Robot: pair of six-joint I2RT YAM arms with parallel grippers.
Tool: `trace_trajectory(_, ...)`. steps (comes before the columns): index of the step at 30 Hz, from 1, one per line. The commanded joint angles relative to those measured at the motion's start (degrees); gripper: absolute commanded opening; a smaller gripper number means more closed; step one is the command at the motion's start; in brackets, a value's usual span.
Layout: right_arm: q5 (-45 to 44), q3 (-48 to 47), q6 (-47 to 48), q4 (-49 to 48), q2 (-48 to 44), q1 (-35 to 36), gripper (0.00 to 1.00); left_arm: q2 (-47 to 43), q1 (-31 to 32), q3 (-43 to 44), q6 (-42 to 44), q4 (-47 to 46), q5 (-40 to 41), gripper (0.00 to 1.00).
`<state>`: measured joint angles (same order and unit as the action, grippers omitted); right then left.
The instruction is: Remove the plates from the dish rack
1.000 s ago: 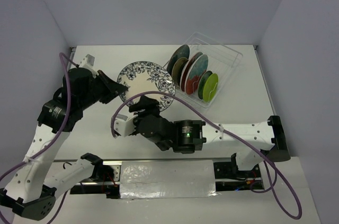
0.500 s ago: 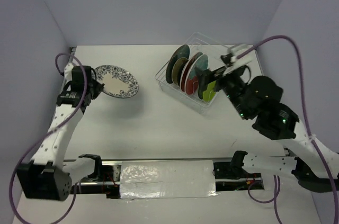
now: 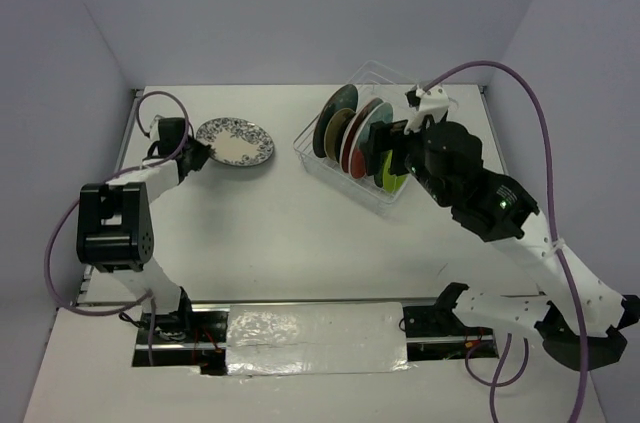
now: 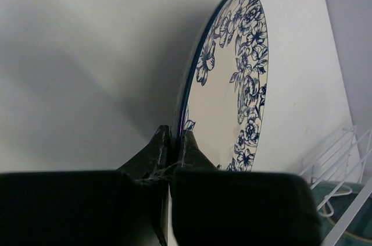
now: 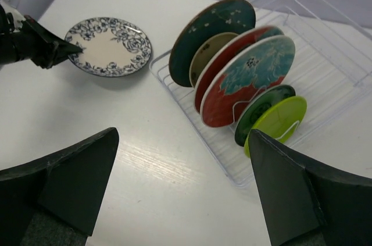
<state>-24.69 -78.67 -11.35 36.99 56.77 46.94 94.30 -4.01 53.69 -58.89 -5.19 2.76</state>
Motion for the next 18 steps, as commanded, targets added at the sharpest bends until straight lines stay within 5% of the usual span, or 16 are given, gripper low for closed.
trace_trajectory(1,7.0,-1.9,-4.4,1.1,2.8,-6.0,1.0,6.0,-0.2,6.8,-3.0,-8.1,-2.2,0.0)
trace_trajectory(5,8.2,-4.0,-10.3,2.2,10.2,-11.3,1.0,13.9,-0.2,14.1,-2.5,-4.5,-2.2,0.24)
trace_trajectory(8,9.2,-4.2,-15.1,0.9,12.4,-14.7,1.0,16.3,-0.2,15.9,-2.5,-2.4,-1.3,0.5)
trace_trajectory(11,12.8,-3.3,-18.4,-1.9,14.7,-17.0,1.0,18.5,-0.2,19.7,-1.8,4.7,0.0,0.87)
trace_trajectory(16,10.8,-9.7,-23.3,2.0,23.4,-18.7,1.0,13.7,-0.3,18.4,-1.0,12.4,4.5,0.99)
trace_trajectory(18,6.8,-13.0,-26.1,3.9,27.1,-18.6,0.99,10.0,-0.2,20.7,0.5,22.6,7.0,1.0)
